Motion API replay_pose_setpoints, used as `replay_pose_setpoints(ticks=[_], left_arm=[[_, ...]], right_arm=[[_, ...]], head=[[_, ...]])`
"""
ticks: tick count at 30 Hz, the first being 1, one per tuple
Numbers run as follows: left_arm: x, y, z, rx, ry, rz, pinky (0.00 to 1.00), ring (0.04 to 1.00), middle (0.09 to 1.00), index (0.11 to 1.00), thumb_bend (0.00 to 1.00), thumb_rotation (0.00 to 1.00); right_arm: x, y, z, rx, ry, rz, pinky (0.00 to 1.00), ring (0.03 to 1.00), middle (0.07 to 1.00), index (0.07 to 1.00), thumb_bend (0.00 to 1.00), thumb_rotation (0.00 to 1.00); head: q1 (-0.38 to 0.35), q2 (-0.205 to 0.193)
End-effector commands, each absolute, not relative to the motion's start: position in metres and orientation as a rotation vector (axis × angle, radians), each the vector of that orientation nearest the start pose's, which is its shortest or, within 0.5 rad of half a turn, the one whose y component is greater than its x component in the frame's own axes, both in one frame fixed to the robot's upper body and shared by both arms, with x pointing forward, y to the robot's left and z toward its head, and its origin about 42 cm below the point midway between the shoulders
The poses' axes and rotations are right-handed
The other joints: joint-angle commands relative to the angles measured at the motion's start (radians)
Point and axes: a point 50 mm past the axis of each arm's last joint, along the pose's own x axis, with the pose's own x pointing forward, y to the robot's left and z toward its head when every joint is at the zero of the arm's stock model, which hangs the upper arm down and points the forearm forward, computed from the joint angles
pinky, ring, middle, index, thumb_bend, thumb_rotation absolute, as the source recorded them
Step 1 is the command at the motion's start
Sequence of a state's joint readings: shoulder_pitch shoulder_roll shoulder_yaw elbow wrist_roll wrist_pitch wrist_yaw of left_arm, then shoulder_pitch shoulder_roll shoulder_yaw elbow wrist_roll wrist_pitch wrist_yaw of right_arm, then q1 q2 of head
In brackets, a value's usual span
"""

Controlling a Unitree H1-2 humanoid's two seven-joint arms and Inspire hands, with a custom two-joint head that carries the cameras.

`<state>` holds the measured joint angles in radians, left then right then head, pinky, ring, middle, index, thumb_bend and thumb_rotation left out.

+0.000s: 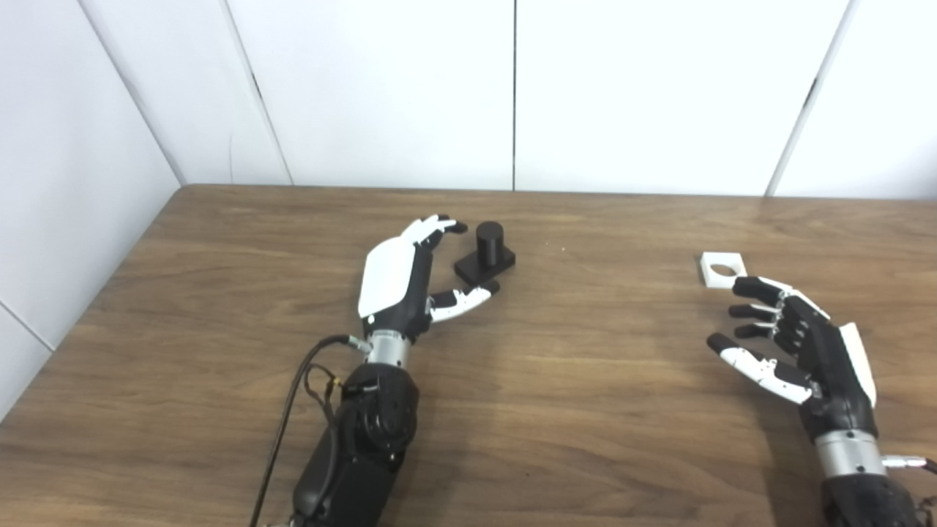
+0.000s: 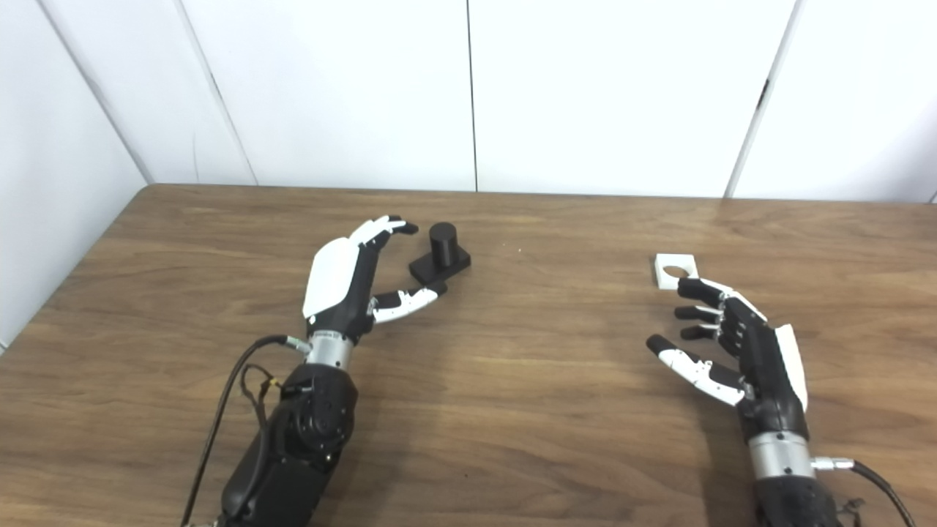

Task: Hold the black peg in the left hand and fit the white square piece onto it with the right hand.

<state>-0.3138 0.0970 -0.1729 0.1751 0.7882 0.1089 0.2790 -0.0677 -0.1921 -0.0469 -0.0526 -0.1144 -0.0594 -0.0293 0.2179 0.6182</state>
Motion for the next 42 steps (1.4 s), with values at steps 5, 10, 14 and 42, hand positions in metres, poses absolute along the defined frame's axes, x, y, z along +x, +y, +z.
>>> replay_pose_setpoints(ticks=[5,10,14,42], left_arm=[[0.395,0.188,0.176,0.967,-0.333,0.24,0.99,0.991,0.944,0.753,0.75,0.4],[0.397,0.188,0.176,0.985,-0.329,0.263,1.0,1.0,0.965,0.759,0.74,0.42],[0.4,0.187,0.175,0.996,-0.329,0.273,1.0,1.0,0.985,0.772,0.75,0.44],[0.43,0.193,0.16,1.042,-0.234,0.213,0.89,0.921,0.924,0.72,0.78,0.44]], right_arm=[[0.308,-0.283,0.147,-0.312,-0.227,-0.063,0.57,0.676,0.752,0.729,0.62,0.14],[0.309,-0.283,0.146,-0.311,-0.228,-0.062,0.57,0.679,0.754,0.73,0.62,0.15],[0.309,-0.282,0.145,-0.313,-0.233,-0.058,0.57,0.682,0.755,0.73,0.62,0.14],[0.308,-0.279,0.141,-0.324,-0.232,-0.067,0.55,0.672,0.748,0.708,0.62,0.16]], head=[[0.002,-0.003],[-0.001,-0.006],[-0.003,-0.007],[-0.021,-0.004]])
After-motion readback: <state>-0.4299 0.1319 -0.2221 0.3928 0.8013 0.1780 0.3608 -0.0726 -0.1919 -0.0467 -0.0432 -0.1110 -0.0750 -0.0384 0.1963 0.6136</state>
